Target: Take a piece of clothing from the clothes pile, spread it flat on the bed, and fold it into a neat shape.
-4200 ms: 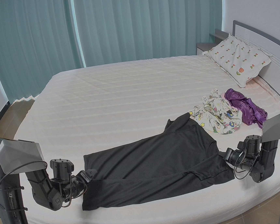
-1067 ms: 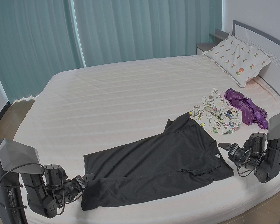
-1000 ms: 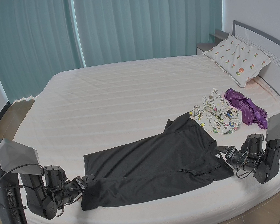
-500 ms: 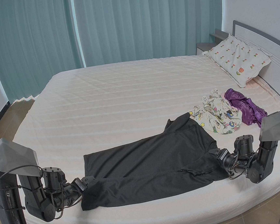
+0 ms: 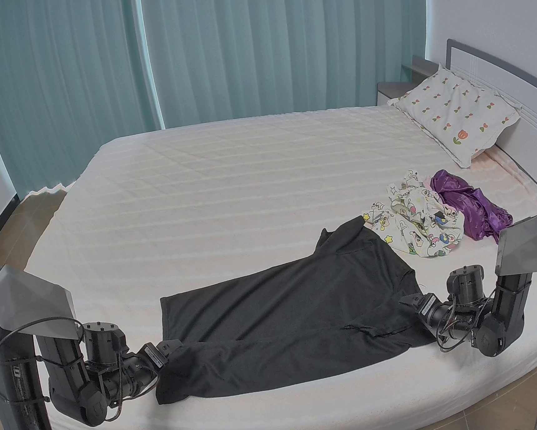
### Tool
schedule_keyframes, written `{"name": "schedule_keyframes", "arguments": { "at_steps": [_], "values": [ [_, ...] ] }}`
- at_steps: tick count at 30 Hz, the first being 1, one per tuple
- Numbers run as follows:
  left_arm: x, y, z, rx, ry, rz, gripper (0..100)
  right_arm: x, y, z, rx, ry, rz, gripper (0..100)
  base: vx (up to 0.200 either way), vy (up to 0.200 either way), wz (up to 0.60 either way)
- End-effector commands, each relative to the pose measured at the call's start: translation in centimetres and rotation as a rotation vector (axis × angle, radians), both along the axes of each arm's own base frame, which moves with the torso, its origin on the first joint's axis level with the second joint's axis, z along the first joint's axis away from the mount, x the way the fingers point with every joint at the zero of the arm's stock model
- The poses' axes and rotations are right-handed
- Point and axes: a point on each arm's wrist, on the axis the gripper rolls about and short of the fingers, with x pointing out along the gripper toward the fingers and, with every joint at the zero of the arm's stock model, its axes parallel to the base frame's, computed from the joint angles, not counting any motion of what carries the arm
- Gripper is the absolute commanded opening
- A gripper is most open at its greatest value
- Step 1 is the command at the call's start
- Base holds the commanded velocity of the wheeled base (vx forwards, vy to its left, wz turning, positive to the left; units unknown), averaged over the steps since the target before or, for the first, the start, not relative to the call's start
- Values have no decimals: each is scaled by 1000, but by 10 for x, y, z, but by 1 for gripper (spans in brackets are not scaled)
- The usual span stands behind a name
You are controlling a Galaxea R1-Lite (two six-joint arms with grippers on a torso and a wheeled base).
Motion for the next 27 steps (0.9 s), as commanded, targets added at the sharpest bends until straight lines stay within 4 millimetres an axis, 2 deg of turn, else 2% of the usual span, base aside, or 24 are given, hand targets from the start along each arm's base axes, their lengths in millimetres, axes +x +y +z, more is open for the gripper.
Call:
{"name": "schedule_keyframes", "arguments": {
  "at_steps": [1, 15, 20, 21, 27],
  "values": [
    [0, 0, -1, 0, 2, 1, 100, -2, 3, 0, -3, 12, 10, 100, 0, 0, 0],
    [0, 0, -1, 0, 3, -1, 100, -4, 20, -13, -61, 35, 84, 100, 0, 0, 0],
    [0, 0, -1, 0, 3, -1, 100, 3, 23, -17, -79, 22, 68, 100, 0, 0, 0],
    [0, 0, -1, 0, 3, -1, 100, 3, 23, -17, -82, 21, 65, 0, 0, 0, 0],
    [0, 0, -1, 0, 3, 1, 100, 1, 22, -13, -84, 16, 54, 0, 0, 0, 0]
  ]
}}
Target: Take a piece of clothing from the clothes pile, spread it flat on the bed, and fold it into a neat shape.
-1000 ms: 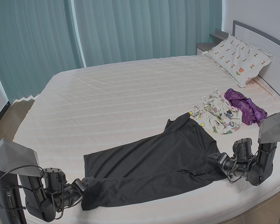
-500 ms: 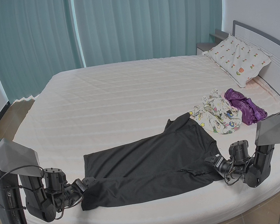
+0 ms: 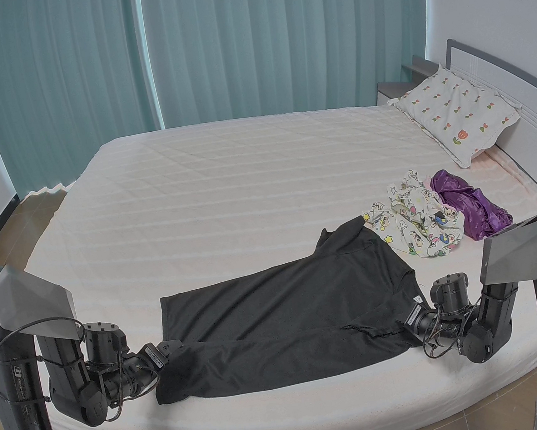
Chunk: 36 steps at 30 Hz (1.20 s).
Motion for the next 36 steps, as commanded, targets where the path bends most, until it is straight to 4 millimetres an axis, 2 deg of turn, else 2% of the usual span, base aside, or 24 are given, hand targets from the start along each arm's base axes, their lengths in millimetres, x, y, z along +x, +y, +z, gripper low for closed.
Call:
{"name": "schedule_keyframes", "arguments": {
  "at_steps": [1, 12, 20, 21, 36],
  "values": [
    [0, 0, 0, 0, 1, 0, 100, -1, -2, 2, -6, -3, -13, 0, 0, 0, 0],
    [0, 0, 0, 0, 1, 0, 100, -6, -6, 16, -7, -24, -37, 0, 0, 0, 0],
    [0, 0, 0, 0, 3, 1, 100, -13, -17, 16, -13, 0, -55, 0, 0, 0, 0],
    [0, 0, 0, 0, 3, 0, 100, -13, -17, 15, -10, 1, -53, 100, 0, 0, 0],
    [0, 0, 0, 0, 3, 0, 100, -4, -23, -2, -12, -37, -16, 100, 0, 0, 0]
  ]
}}
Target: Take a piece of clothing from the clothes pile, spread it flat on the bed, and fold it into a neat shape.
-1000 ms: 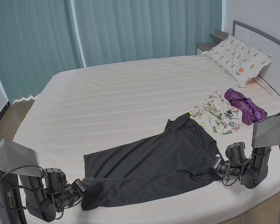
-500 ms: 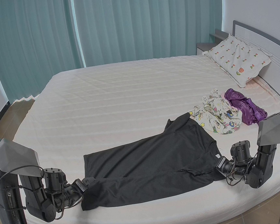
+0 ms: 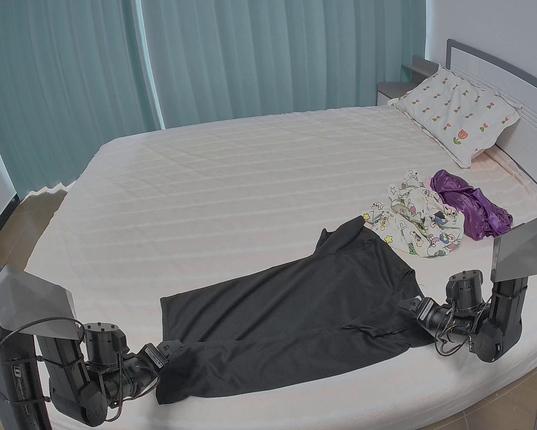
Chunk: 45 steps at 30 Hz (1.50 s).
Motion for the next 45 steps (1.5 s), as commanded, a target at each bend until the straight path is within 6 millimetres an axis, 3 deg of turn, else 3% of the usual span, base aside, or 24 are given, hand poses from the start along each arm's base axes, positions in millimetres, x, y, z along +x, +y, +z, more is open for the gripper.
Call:
{"name": "schedule_keyframes", "arguments": {
  "at_steps": [1, 8, 9, 20, 23, 34, 45],
  "values": [
    [0, 0, 0, 0, 1, 0, 100, 5, -2, -9, -6, 5, -4, 100, 0, 0, 0],
    [0, 0, 0, 0, 1, 0, 100, 17, 0, -17, -12, -14, 0, 100, 0, 0, 0],
    [0, 0, -1, 0, 3, 0, 100, 19, 1, -17, -11, -17, 2, 0, 0, 0, 0],
    [0, 0, -1, 0, 3, 0, 100, 12, 0, -4, -11, -35, -2, 0, 0, 0, 0],
    [0, 0, -1, 0, 3, 0, 100, 1, 9, 18, 6, -67, 31, 0, 0, 0, 0],
    [0, 0, -1, 1, 2, -1, 100, -17, 13, 58, 45, -134, 89, 0, 0, 0, 0],
    [0, 0, -1, 2, 4, 0, 100, -41, 12, 74, 49, -129, 114, 0, 0, 0, 0]
  ]
}}
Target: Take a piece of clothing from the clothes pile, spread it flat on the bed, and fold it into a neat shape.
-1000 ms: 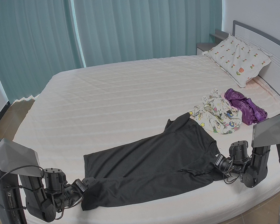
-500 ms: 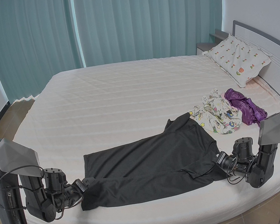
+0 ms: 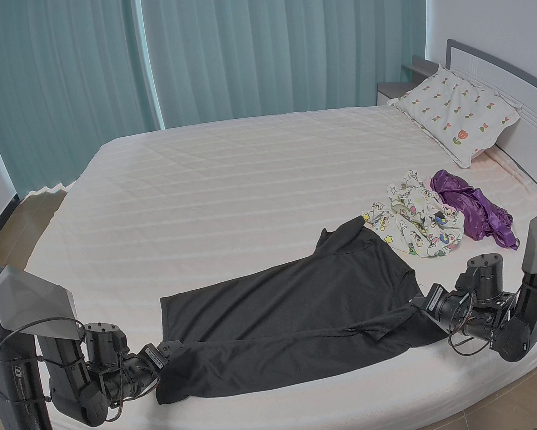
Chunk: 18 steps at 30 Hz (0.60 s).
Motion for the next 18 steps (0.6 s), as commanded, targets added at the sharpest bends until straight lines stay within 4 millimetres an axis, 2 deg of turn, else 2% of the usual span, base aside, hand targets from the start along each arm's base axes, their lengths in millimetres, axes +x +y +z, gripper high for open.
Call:
{"name": "schedule_keyframes", "arguments": {
  "at_steps": [1, 4, 14, 15, 18],
  "values": [
    [0, 0, 0, 0, 1, 1, 100, -9, -1, 14, 6, -29, 7, 0, 0, 0, 0],
    [0, 0, 0, -1, 1, 0, 100, -15, -2, 15, 1, -24, 11, 0, 0, 0, 0],
    [0, 0, 0, -1, 1, 0, 100, -30, -7, -9, -112, 81, 59, 0, 0, 0, 0],
    [0, 0, 0, 0, 1, 2, 100, -34, -8, -15, -139, 106, 74, 100, 0, 0, 0],
    [0, 0, 0, -1, 1, 1, 100, -36, -11, -26, -188, 145, 89, 100, 0, 0, 0]
  ]
}}
